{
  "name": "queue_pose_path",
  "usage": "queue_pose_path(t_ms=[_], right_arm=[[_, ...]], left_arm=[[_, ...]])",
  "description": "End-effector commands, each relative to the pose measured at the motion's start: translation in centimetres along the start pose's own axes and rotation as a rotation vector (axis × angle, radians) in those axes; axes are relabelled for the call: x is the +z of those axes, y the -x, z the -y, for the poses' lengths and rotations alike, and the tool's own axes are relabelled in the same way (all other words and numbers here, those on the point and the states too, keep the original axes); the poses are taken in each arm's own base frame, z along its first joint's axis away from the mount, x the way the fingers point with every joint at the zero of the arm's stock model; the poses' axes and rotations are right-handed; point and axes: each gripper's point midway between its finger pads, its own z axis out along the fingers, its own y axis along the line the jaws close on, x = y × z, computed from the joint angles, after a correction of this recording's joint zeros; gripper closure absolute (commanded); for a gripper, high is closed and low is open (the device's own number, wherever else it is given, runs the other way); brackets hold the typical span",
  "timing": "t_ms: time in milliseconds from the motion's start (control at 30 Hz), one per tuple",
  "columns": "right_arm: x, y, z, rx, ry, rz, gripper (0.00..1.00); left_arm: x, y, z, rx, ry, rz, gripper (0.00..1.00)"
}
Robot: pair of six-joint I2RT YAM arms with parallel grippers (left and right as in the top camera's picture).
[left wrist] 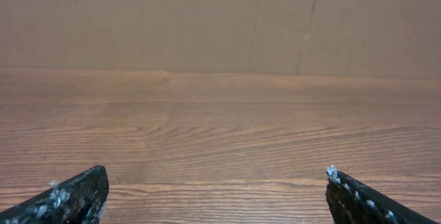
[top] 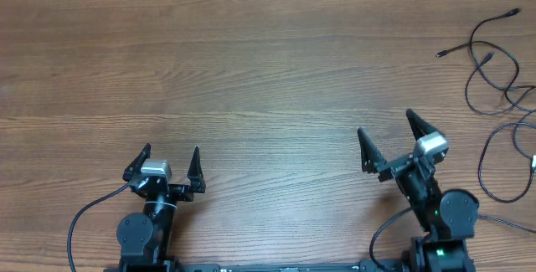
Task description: Untangle cables
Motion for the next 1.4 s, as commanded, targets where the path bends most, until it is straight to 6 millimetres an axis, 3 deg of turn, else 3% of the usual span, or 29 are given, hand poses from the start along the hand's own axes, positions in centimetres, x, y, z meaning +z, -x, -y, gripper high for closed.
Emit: queue_pose_path(t_ms=[0, 167, 433, 767, 1367], right_arm=[[-0.9, -1.2, -0.1, -0.001, -0.005, 0.009, 0.0], [-1.3, -3.1, 0.1, 0.023, -0.023, -0.068, 0.0], [-3.0, -9.4, 0.4, 0.105, -0.057, -0.325, 0.0], [-3.2, -4.5, 0.6, 0.033, -0.077, -0.119, 0.0], [-3.2, -4.4, 0.5, 0.032, -0.074, -0.117, 0.0]], left_arm=[[0.0, 0.0, -0.1, -0.015, 0.002, 0.005, 0.0], [0.0, 0.0, -0.1, -0.015, 0.002, 0.005, 0.0], [0.0, 0.0, -0.1, -0.015, 0.002, 0.005, 0.0], [0.0, 0.0, -0.1, -0.015, 0.002, 0.005, 0.0], [0.0, 0.0, -0.1, -0.015, 0.002, 0.005, 0.0]])
